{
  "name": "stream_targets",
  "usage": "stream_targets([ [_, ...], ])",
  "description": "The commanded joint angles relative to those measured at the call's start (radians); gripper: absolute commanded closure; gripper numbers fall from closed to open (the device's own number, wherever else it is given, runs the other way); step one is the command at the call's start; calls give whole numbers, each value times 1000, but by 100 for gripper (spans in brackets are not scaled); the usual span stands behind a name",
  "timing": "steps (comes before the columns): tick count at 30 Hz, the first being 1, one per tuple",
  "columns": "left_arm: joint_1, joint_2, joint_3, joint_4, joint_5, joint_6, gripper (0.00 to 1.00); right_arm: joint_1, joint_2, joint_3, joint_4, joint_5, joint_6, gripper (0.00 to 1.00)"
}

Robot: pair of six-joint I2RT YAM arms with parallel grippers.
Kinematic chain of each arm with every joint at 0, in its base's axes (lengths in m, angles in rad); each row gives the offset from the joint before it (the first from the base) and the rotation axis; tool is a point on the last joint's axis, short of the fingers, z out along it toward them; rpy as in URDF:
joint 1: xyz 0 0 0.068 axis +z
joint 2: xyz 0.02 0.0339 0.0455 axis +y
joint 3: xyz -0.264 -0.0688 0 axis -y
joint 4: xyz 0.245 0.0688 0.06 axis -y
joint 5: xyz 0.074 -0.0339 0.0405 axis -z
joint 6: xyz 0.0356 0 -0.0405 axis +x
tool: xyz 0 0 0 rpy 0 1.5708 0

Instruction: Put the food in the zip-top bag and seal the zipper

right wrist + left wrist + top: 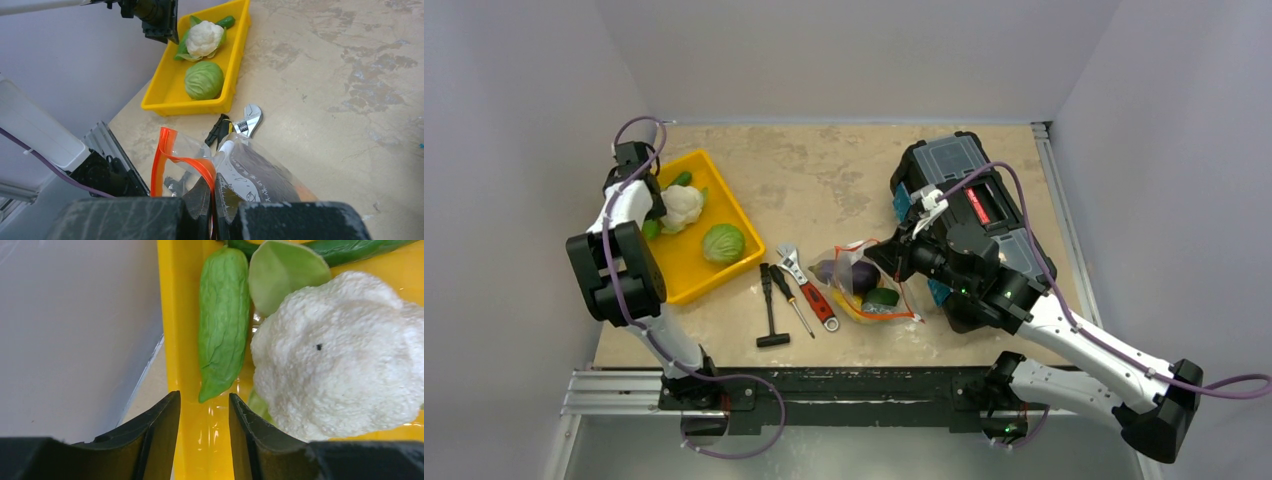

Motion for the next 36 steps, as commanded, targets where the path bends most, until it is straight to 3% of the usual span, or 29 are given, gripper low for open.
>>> stream_targets([
  [1, 15, 24, 73, 43, 107, -10, 60, -6, -26, -1, 82, 18, -4, 100],
  [6, 31, 110, 152, 10, 144, 15, 59, -6, -23, 3, 80, 19, -4, 100],
  [16, 53, 210, 215, -54, 41, 12, 56, -7, -9, 19, 68, 29, -4, 100],
  [29, 77, 355, 350, -228, 98, 4, 53, -7, 18, 68, 49, 15, -2, 100],
  [31, 77, 356, 354, -246, 89, 5, 58, -7, 21, 70, 47, 16, 0, 100],
  [36, 77, 222, 271, -215, 104, -23, 88, -6, 52, 97, 10, 24, -13, 100],
])
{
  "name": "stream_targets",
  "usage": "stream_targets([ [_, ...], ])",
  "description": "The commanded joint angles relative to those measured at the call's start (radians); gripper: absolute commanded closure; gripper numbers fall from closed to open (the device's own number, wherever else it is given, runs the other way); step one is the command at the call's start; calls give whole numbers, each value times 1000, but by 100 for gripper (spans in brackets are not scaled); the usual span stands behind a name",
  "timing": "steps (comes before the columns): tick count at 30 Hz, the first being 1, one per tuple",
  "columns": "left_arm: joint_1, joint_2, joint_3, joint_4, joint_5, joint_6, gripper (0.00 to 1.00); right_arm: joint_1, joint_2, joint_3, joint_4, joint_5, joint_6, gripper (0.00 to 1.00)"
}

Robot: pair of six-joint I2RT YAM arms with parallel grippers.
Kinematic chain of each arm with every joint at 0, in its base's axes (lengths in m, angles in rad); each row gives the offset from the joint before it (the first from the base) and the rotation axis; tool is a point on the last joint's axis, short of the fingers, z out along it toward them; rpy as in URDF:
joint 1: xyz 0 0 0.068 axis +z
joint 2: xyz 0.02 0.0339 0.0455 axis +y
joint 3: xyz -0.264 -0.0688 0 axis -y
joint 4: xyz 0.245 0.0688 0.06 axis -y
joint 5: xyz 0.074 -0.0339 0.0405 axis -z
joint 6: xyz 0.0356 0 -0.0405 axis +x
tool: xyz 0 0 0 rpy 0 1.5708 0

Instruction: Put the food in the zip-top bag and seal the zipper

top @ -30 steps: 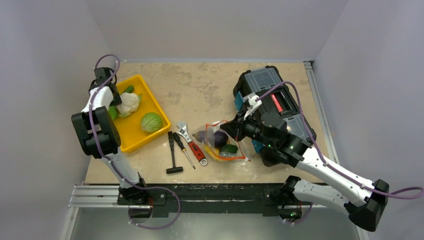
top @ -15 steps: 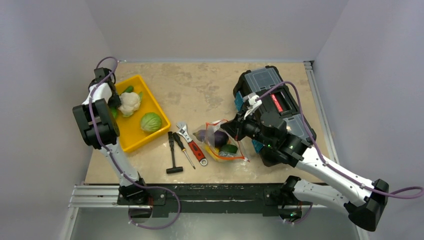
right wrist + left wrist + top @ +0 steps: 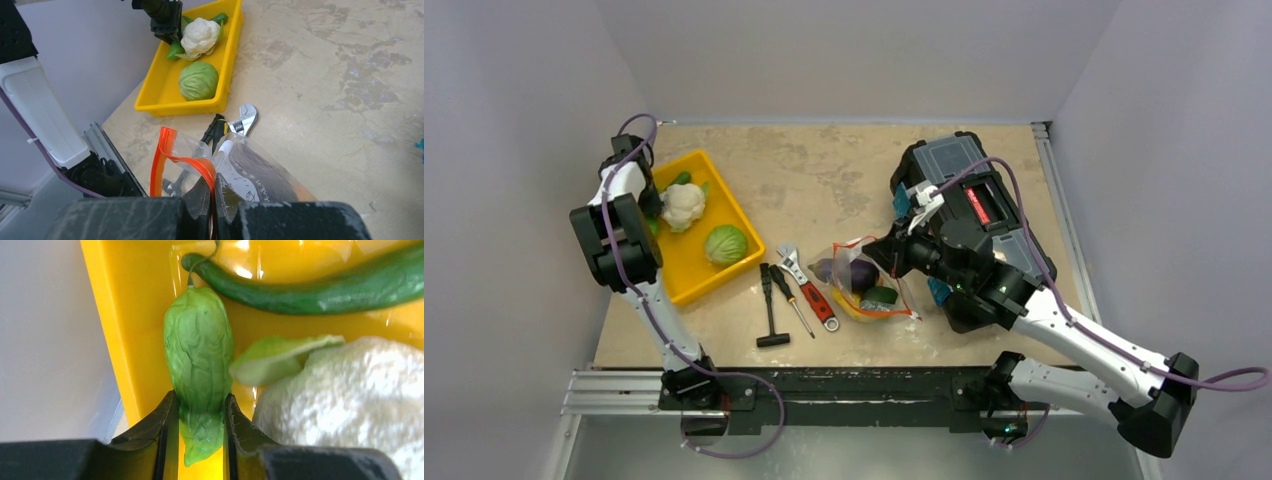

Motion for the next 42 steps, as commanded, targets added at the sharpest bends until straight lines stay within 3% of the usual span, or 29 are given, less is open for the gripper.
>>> stream_targets([
  [1, 20, -135, -77, -36, 13, -45, 93, -6, 23, 77, 16, 9, -15, 100],
  [4, 19, -248, -124, -49, 59, -109, 98, -6, 47, 94, -1, 12, -17, 100],
  [13, 6, -677, -411, 7, 254, -293, 100, -7, 102, 152, -77, 43, 19, 100],
  [21, -68, -1041, -514, -20, 347, -384, 100, -6, 129, 214, -158, 61, 38, 100],
  [24, -174, -1157, -526, -48, 357, -390, 100, -7, 131, 235, -174, 70, 54, 100],
  [28, -295, -1272, -585, -10, 488, -468, 100, -7, 133, 248, -183, 69, 80, 100],
  [32, -505, -1339, -650, 82, 589, -544, 100, -7, 142, 245, -189, 79, 104, 100],
  [42, -1074, -1319, -666, 226, 505, -625, 100, -7, 147, 258, -204, 100, 130, 100],
])
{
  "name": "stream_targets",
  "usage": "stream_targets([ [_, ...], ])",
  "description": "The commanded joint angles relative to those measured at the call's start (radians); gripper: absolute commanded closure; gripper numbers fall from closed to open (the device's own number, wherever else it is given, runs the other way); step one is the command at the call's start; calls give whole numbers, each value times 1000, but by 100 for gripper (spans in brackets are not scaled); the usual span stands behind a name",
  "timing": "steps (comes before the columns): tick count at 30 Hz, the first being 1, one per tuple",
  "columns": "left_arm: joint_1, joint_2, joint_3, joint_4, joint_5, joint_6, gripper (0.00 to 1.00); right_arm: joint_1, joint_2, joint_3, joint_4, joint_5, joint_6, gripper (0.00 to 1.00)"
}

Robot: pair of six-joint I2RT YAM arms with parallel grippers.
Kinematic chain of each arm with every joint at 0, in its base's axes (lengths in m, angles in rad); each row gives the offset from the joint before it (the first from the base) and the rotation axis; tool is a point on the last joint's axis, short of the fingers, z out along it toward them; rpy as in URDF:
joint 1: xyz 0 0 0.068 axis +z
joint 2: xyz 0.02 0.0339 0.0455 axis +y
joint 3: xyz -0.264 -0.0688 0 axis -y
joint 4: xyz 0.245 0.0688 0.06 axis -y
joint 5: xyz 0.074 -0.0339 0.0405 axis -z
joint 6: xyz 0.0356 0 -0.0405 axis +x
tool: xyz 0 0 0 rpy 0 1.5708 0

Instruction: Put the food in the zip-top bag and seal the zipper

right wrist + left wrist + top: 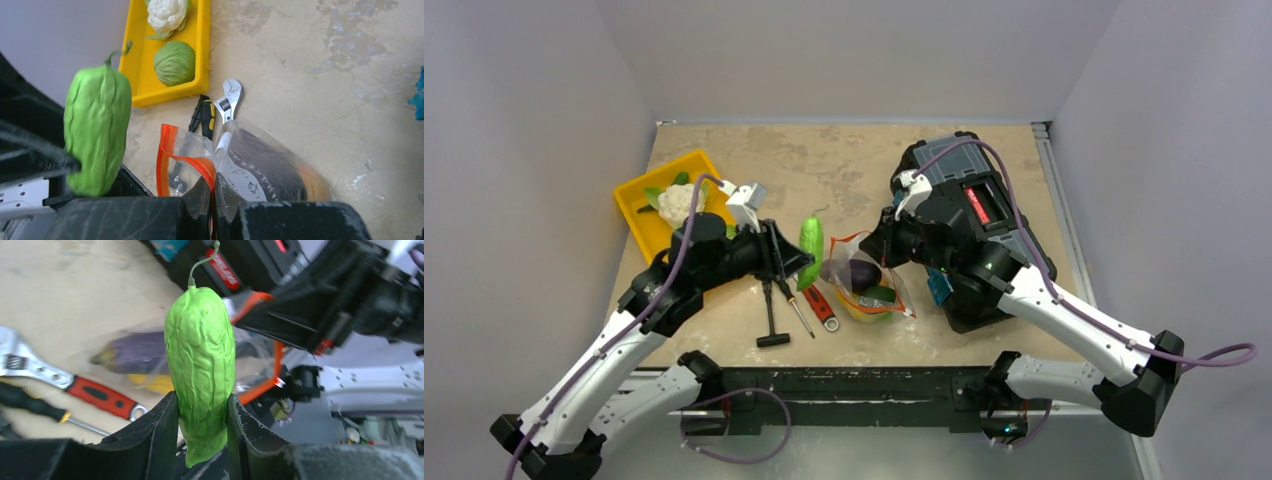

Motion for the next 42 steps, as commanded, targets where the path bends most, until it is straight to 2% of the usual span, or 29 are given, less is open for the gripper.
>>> stream_targets([
  [1, -203, 23, 24, 136, -26, -53, 100, -7, -14, 63, 26, 43, 21, 100],
  [6, -411, 107, 60, 152, -116, -74, 100, -6, -18, 69, 15, 56, 20, 100],
  [10, -467, 173, 63, 171, -117, -162, 100, -7, -29, 64, 28, 51, 32, 100],
  [14, -469, 198, 70, 114, -173, -261, 100, -7, -46, 55, 54, 37, 41, 100],
  [17, -468, 178, 59, 76, -206, -389, 100, -7, -62, 55, 57, 61, 41, 100],
  [20, -466, 154, -5, 149, -177, -573, 100, -5, -81, 35, 104, 34, 26, 100],
  [23, -456, 168, -50, 236, -143, -695, 100, -5, -83, 24, 140, -11, 19, 100],
  [27, -395, 218, -60, 279, -110, -844, 100, -3, -86, 12, 164, -51, 18, 100],
  [30, -345, 257, -95, 406, -69, -962, 100, -2, -101, -12, 179, -64, 32, 100],
  [37, -326, 299, -42, 373, -180, -1029, 100, 31, -113, -71, 190, -46, 72, 100],
  [42, -328, 293, -40, 277, -370, -1048, 100, 56, -120, -87, 200, -24, 123, 100],
])
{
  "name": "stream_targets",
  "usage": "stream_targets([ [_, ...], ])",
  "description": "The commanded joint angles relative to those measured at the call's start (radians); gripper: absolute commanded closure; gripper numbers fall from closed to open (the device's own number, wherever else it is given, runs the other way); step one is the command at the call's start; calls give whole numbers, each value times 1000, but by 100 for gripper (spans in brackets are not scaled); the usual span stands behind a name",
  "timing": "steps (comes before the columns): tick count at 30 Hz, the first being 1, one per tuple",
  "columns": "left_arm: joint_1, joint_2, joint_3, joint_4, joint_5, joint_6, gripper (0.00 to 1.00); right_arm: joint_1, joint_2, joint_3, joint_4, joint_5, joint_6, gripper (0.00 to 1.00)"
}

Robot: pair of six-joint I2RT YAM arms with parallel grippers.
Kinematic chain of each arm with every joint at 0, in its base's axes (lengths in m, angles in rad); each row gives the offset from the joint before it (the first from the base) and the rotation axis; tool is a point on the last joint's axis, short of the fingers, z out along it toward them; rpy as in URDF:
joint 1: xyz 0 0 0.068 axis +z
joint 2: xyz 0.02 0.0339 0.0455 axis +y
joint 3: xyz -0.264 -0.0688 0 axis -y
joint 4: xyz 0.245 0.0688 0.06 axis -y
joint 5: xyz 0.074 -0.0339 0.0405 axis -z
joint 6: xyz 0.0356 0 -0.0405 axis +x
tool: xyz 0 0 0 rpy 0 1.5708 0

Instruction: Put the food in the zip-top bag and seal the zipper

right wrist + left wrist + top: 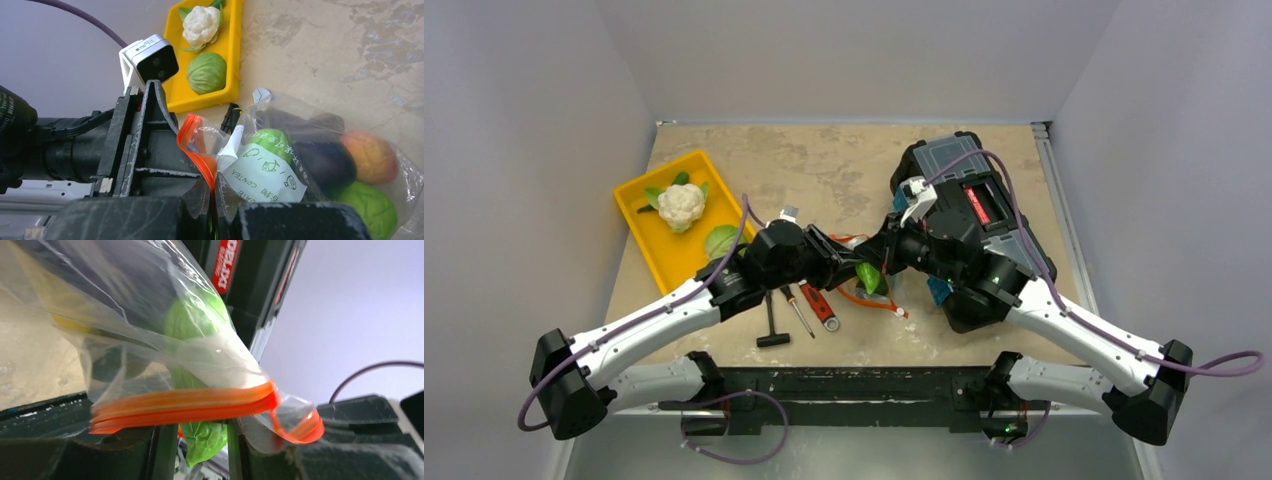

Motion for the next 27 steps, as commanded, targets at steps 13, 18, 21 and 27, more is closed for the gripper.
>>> stream_targets([
  [13, 9, 25, 92, -110, -146, 229, 5, 23, -47, 49, 93, -36, 130, 100],
  [18, 9, -75, 67, -96, 1, 416, 5, 23, -41, 76, 40, 36, 76, 100],
  [21, 8, -146, 77, -124, 70, 579, 5, 23, -38, 71, 24, 65, 50, 100],
  [27, 10, -259, 146, -196, 107, 809, 7, 23, -6, 49, 29, 51, 26, 100],
])
